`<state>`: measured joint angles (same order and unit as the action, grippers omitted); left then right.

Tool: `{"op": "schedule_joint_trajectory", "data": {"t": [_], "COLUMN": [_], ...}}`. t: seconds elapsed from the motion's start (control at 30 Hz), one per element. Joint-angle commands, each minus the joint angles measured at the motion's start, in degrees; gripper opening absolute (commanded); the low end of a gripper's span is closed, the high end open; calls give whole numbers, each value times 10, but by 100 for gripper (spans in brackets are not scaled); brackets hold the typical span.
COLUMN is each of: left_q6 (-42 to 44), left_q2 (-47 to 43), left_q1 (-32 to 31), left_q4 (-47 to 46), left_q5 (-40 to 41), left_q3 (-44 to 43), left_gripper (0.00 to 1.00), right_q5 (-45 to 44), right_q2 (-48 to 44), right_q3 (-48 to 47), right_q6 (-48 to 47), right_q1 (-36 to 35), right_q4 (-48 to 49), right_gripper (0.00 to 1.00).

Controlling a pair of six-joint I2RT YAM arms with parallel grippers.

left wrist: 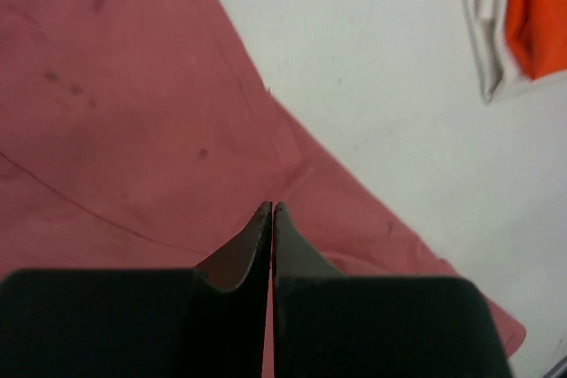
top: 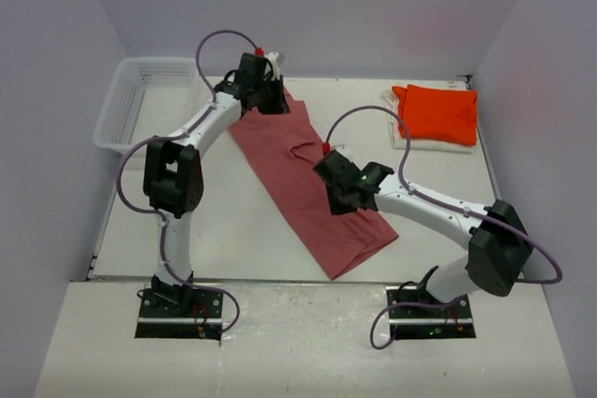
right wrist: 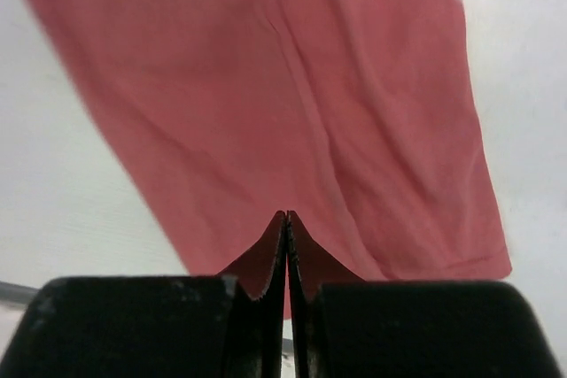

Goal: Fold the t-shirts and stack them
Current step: Rotate the tshirt 90 degrees

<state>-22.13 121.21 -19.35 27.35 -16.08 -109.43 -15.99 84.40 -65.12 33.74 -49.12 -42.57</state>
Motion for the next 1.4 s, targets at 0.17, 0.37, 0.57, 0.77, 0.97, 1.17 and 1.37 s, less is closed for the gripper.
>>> {"op": "schedule_joint_trajectory", "data": {"t": [0.17, 0.37, 0.57, 0.77, 0.97, 1.17, 1.37], "left_q6": [-28, -15, -5, 17, 45, 68, 89], "left_q2": [-70, -61, 1, 74, 152, 212, 235], "left_q1": [-33, -36, -37, -36, -24, 11, 26], "left_q4": [-51, -56, -37, -9, 34, 77, 104], "left_q5": [99, 112, 131, 150, 141, 106, 82], "left_q3": [199, 221, 194, 129, 32, -77, -163], "left_gripper": [0, 0, 0, 0, 0, 0, 0], "right_q5": [8, 33, 70, 74, 100, 105, 121], "right_q2": [-43, -47, -23, 29, 64, 118, 168], "right_q3": [146, 193, 225, 214, 167, 79, 2], "right_q6": [63, 80, 102, 118, 122, 97, 72], "right_q1": [-4, -4, -13, -45, -67, -74, -75], "right_q4": [44, 73, 111, 115, 121, 107, 88], "right_gripper": [0, 0, 0, 0, 0, 0, 0]}}
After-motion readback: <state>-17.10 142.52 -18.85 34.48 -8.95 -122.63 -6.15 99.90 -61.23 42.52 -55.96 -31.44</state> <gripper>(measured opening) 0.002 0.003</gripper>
